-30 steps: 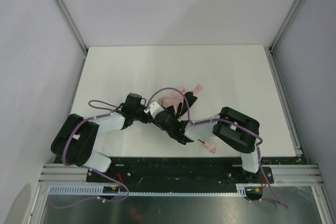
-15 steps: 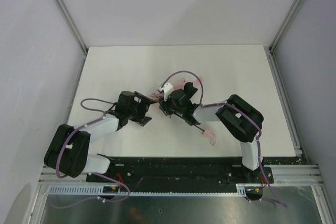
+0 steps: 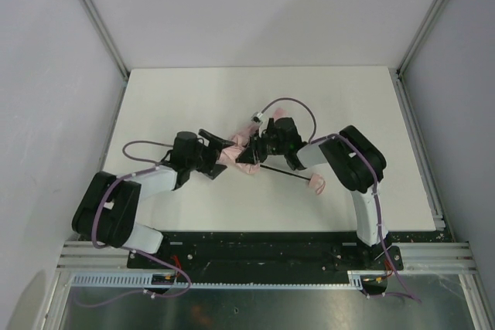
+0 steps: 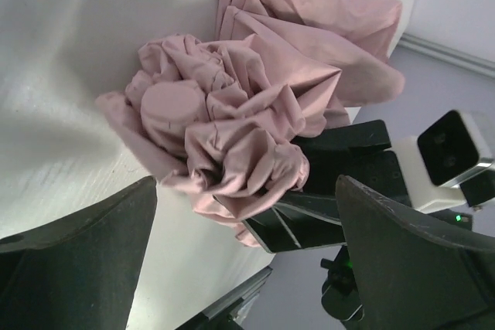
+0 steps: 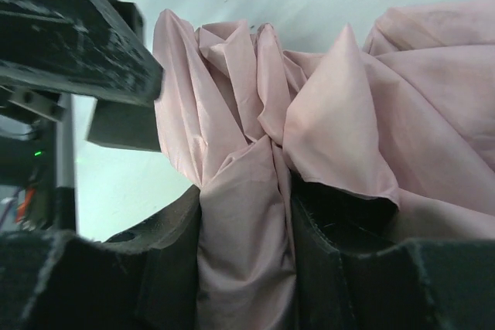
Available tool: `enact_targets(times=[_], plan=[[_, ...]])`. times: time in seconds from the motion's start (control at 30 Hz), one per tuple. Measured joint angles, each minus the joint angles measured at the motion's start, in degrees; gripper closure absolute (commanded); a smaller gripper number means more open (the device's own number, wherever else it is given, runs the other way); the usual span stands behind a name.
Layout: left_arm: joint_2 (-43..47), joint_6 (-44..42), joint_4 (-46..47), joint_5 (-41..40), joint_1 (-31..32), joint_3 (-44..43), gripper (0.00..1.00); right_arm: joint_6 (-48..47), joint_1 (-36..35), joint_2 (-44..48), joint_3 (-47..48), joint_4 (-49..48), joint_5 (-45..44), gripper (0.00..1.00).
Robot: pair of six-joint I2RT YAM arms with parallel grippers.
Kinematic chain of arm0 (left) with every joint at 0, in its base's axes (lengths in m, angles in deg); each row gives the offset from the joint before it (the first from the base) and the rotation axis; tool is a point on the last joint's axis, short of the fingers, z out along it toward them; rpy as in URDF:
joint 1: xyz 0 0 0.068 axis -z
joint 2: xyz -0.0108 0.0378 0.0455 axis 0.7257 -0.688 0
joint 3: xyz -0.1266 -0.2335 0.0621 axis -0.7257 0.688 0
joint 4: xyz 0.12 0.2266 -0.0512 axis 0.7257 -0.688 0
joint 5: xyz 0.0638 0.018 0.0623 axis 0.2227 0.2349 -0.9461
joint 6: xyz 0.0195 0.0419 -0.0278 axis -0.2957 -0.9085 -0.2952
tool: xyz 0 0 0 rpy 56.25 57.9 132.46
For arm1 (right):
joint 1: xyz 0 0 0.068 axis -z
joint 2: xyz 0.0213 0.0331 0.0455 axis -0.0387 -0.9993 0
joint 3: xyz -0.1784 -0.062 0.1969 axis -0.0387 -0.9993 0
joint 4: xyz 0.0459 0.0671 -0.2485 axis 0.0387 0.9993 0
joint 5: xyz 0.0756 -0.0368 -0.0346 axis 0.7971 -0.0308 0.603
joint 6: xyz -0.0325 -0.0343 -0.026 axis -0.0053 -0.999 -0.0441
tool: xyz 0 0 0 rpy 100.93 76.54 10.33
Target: Put away the umbrella
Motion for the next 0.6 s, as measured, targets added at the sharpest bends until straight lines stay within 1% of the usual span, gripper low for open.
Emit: enact_targets(times=[0.13, 0.2, 0.23, 0.27, 0.37, 0.5, 0.53, 0.6], plan=[[-2.5, 1.0, 1.3, -0.6, 2.5, 0.0, 0.01, 4.5, 1.2, -0.8, -0.1, -1.1, 6.0, 1.00], [-3.8, 1.7, 1.9, -1.6, 3.5, 0.0, 0.04, 5.9, 1.3, -0.9, -0.2, -1.0, 8.0, 1.00], [-4.5, 2.0, 2.1, -2.0, 3.8, 0.0, 0.08, 6.4, 1.3, -1.0, -0.2, -1.0, 8.6, 1.00], [-5.5, 2.1, 2.3, -2.6, 4.1, 0.0, 0.15, 6.8, 1.3, -1.2, -0.2, -1.0, 9.3, 1.00], [-7.9, 3.0, 3.8, -3.4, 4.3, 0.0, 0.50, 7.2, 1.4, -1.5, 0.4, -0.5, 10.3, 1.00], [-9.7, 3.9, 5.2, -4.6, 4.3, 0.7, 0.88, 5.5, 1.0, -1.0, 1.4, 3.3, 9.2, 0.99], [-9.8, 4.4, 5.7, -4.6, 4.3, 1.0, 0.94, 4.7, 0.6, -0.5, 1.5, 4.7, 8.6, 0.95], [-9.8, 5.6, 6.7, -4.5, 4.3, 1.5, 0.99, 2.6, -0.2, 0.9, 1.5, 7.6, 6.3, 0.81]])
